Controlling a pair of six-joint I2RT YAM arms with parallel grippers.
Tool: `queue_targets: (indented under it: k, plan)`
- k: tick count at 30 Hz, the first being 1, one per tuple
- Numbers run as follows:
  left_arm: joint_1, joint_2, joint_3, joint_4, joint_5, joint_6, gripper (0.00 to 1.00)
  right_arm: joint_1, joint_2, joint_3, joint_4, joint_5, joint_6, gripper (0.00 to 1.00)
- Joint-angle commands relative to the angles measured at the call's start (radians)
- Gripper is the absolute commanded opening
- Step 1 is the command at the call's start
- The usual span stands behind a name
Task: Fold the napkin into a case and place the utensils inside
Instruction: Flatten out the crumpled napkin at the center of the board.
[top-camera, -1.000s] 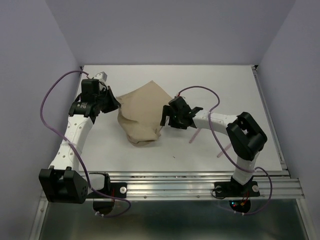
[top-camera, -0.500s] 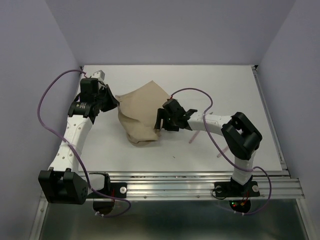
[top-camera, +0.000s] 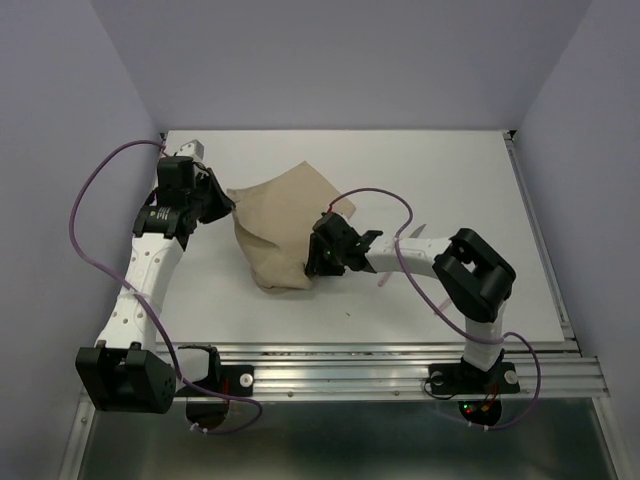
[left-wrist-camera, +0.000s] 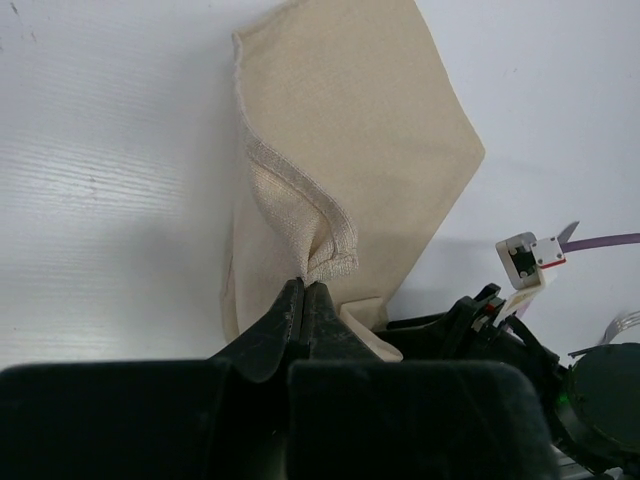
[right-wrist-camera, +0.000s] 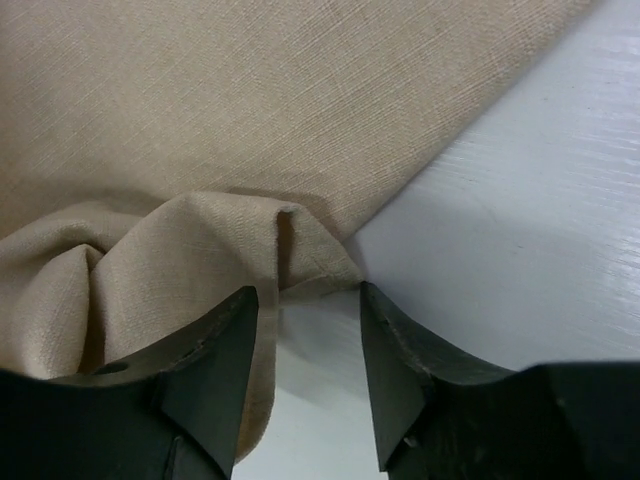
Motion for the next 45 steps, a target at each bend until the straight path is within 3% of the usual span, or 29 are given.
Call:
queue_targets:
  k: [1,4,7,8,17,21,24,28,29,39,40,41,43,45]
  plan:
    - [0.009,-0.037,0.011,0.026,-0.005,-0.014,0.00,0.007,0.019,0.016,0.026,0.049,-0.004,0.47]
    - [0.015,-0.042,0.019,0.024,0.002,-0.011,0.00,-0.002,0.009,0.045,0.012,0.106,-0.065,0.19]
    - [0.033,-0.033,0.039,0.021,0.036,-0.023,0.00,-0.016,-0.008,0.074,-0.018,0.144,-0.108,0.10]
    - [0.041,-0.030,0.057,0.029,0.085,-0.028,0.00,-0.035,-0.020,0.085,-0.049,0.163,-0.137,0.01]
    - [0.050,0.068,0.194,0.128,0.156,-0.089,0.00,-0.209,-0.158,0.132,-0.072,0.204,-0.205,0.01]
    - [0.050,0.119,0.248,0.138,0.199,-0.102,0.00,-0.221,-0.166,0.178,-0.086,0.151,-0.239,0.01]
    - [0.049,0.110,0.218,0.145,0.188,-0.098,0.00,-0.201,-0.139,0.163,-0.090,0.077,-0.228,0.09]
    - [0.061,0.073,0.166,0.110,0.173,-0.062,0.00,-0.118,-0.082,0.140,-0.089,0.040,-0.236,0.64]
    - [0.061,0.067,0.159,0.096,0.170,-0.053,0.00,-0.103,-0.073,0.140,-0.092,0.027,-0.236,0.71]
    - [0.133,0.023,0.125,0.035,0.108,-0.014,0.00,-0.025,-0.016,0.091,-0.081,0.048,-0.194,0.76]
    - [0.134,0.024,0.126,0.033,0.108,-0.013,0.00,-0.025,-0.014,0.091,-0.081,0.048,-0.191,0.80]
    - [0.136,0.026,0.131,0.032,0.107,-0.008,0.00,-0.025,-0.011,0.095,-0.083,0.043,-0.193,0.94]
    - [0.134,0.029,0.132,0.029,0.104,-0.005,0.00,-0.025,-0.005,0.103,-0.086,0.034,-0.196,0.95]
    - [0.136,0.029,0.134,0.029,0.104,-0.005,0.00,-0.016,0.007,0.115,-0.089,0.034,-0.208,0.88]
